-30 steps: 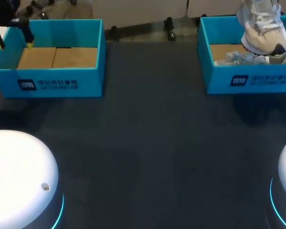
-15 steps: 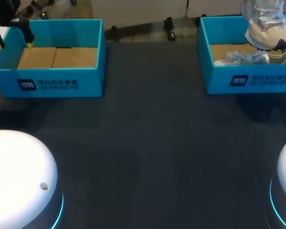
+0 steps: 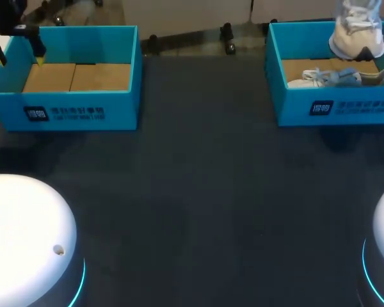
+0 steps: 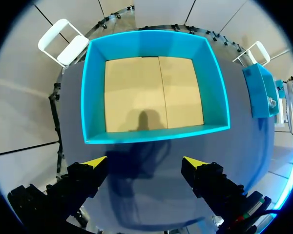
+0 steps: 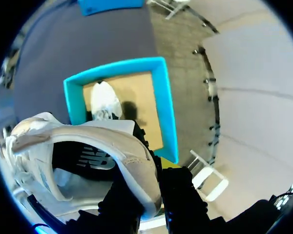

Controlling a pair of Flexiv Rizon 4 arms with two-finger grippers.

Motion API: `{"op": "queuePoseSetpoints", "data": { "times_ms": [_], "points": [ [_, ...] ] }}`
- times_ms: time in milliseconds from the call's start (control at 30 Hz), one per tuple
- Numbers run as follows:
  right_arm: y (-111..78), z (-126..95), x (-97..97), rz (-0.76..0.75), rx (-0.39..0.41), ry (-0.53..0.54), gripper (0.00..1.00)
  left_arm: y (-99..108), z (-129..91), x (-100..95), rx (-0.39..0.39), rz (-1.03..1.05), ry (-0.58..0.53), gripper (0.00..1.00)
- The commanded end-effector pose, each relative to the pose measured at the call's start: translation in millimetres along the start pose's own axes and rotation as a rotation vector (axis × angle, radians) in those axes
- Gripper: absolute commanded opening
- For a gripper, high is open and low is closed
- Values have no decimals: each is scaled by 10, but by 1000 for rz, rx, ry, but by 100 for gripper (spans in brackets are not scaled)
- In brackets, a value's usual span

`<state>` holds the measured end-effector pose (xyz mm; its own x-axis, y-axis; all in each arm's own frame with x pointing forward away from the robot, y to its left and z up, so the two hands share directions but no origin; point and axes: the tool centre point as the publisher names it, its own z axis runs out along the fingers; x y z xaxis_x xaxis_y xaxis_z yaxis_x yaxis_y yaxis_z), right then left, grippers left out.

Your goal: Take the shoe out of the shoebox, open the shoe tongue, remove and reinsert the insole, then place the shoe into the shoebox

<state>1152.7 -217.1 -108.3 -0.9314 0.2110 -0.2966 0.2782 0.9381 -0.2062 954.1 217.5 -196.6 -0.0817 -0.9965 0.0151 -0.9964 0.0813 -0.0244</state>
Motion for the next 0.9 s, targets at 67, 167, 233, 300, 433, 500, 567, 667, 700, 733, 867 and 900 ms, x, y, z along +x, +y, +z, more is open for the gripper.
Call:
{"op": "queuePoseSetpoints", "data": {
  "times_ms": [67, 167, 233, 300, 433, 500, 567, 667, 700, 733, 867, 900],
  "points": [
    [-139, 6, -118, 339, 101, 102, 0, 15, -6, 3, 2, -1, -2, 100],
    [-214, 26, -116, 474, 117, 130, 0, 15, -6, 3, 2, -1, -2, 100],
    [-266, 33, -102, 573, 112, 143, 0, 15, -6, 3, 2, -1, -2, 100],
    [-299, 39, -77, 645, 117, 170, 0, 15, -6, 3, 2, -1, -2, 100],
    [-320, 42, -39, 700, 136, 210, 0, 15, -6, 3, 2, -1, -2, 100],
    [-320, 42, -39, 700, 136, 210, 0, 15, -6, 3, 2, -1, -2, 100],
    [-320, 42, -39, 700, 136, 210, 0, 15, -6, 3, 2, -1, -2, 100],
    [-320, 42, -39, 700, 136, 210, 0, 15, -6, 3, 2, -1, -2, 100],
    [-320, 42, -39, 700, 136, 210, 0, 15, -6, 3, 2, -1, -2, 100],
    [-320, 42, -39, 700, 136, 210, 0, 15, -6, 3, 2, -1, -2, 100],
    [-339, 91, -39, 764, 144, 212, 0, 15, -6, 3, 2, -1, -2, 100],
    [-369, 117, -34, 809, 135, 222, 0, 15, -6, 3, 2, -1, -2, 100]
  ]
}}
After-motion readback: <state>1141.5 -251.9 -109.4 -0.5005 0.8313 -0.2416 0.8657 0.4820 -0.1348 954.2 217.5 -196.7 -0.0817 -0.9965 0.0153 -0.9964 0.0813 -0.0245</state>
